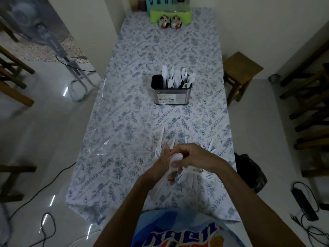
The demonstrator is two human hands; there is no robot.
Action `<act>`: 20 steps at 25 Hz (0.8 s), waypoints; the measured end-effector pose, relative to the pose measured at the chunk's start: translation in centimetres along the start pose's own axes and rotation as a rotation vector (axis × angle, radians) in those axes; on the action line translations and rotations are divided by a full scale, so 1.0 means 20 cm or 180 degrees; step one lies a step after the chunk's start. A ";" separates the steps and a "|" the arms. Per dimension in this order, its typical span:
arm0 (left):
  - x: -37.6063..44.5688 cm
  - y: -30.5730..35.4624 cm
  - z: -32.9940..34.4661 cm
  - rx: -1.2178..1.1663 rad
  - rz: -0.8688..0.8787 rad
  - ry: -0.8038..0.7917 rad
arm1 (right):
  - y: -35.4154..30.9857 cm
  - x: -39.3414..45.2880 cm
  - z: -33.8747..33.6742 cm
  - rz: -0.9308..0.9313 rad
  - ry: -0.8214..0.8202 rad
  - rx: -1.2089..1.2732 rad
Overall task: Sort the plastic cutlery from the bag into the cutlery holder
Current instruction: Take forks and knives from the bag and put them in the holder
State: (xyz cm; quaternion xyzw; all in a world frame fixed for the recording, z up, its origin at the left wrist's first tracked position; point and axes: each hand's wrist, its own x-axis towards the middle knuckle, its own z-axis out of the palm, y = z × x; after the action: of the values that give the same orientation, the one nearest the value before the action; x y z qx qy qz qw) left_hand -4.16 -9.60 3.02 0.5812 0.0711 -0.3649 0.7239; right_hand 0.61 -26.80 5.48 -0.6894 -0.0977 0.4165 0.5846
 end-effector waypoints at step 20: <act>-0.02 -0.01 0.00 0.1467 0.0345 0.0018 | 0.00 -0.04 -0.08 0.0017 -0.0202 0.0265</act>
State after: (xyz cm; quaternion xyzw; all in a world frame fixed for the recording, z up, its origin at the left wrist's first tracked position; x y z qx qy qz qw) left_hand -4.71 -9.48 3.10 0.7351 -0.0434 -0.3304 0.5904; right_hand 1.26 -28.48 5.76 -0.6511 -0.0970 0.4434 0.6083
